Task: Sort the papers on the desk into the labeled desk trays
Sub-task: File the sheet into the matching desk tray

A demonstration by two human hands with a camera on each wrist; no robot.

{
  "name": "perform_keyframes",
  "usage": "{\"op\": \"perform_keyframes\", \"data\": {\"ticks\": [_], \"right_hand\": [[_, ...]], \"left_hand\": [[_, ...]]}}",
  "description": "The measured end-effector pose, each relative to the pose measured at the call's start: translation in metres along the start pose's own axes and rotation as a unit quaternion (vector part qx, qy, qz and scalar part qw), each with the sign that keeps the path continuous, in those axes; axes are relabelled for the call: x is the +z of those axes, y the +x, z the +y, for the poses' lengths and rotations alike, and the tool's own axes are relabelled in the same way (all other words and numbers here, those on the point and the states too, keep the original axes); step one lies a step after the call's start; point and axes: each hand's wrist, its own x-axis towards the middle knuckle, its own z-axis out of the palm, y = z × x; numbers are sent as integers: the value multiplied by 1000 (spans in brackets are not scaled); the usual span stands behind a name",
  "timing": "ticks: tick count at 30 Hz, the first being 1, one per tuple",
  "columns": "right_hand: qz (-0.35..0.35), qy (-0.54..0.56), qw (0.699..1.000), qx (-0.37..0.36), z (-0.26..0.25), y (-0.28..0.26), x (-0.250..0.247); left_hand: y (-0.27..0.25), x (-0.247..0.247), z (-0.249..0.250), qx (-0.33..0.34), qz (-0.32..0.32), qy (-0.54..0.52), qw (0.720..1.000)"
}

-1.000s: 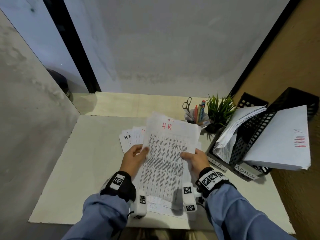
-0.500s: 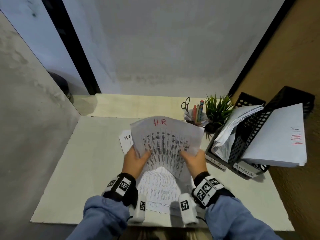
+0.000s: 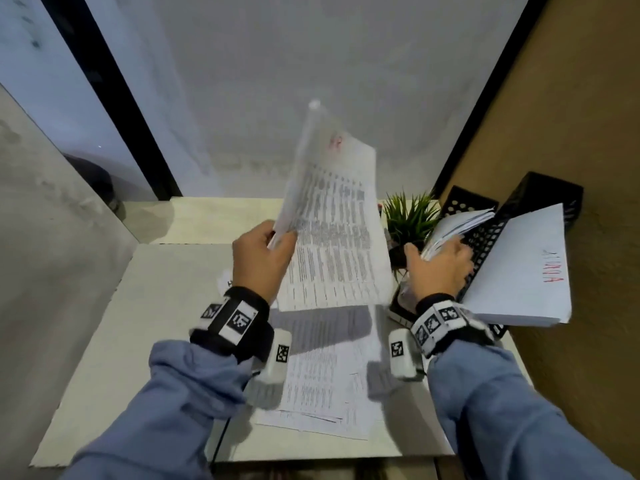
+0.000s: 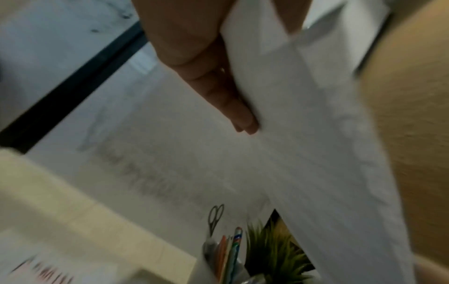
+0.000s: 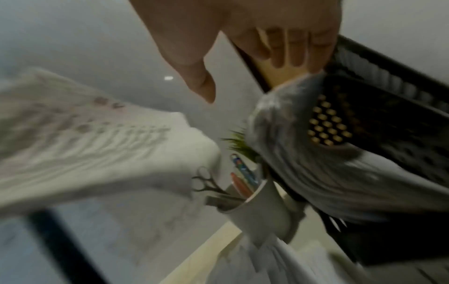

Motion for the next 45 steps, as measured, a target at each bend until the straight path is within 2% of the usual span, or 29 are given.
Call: {"op": "perform_keyframes", "data": {"ticks": [2,4,10,17,21,26,28,32,36,39,42,45], "right_hand": [[-76,20,987,141,17,19,9],[-130,66,971,191,32,27,11],[-80,117,987,79,41,40,-12],[-79,87,993,-5,28,53,-52],[-86,79,993,-27,20,58,-65],[-72,4,995,-63,12,61,-64],[-95,-40,993,-55,12,56,-55],[-188,-111,975,-42,32,42,-27],[-183,-122,974,-49,43,42,-19],[-170,-130,974,-69,38,41,-23],[-138,-91,977,-136,30,27,-27],[-116,-9,962,-249,25,-7,-24]], "left_hand": [[7,12,21,38,-27,45,998],[13,26,33,56,-51,73,994],[21,70,69,121,-134,157,971],[26,127,87,150,-200,217,944],[26,164,85,138,-221,235,936],[22,211,67,108,-263,227,931],[20,227,53,82,-299,204,929],[14,240,20,28,-345,212,914],[13,237,2,26,-334,190,923],[13,221,3,-23,-290,78,953],[11,193,-4,-77,-237,-25,968],[6,156,-43,-106,-195,18,975]]}}
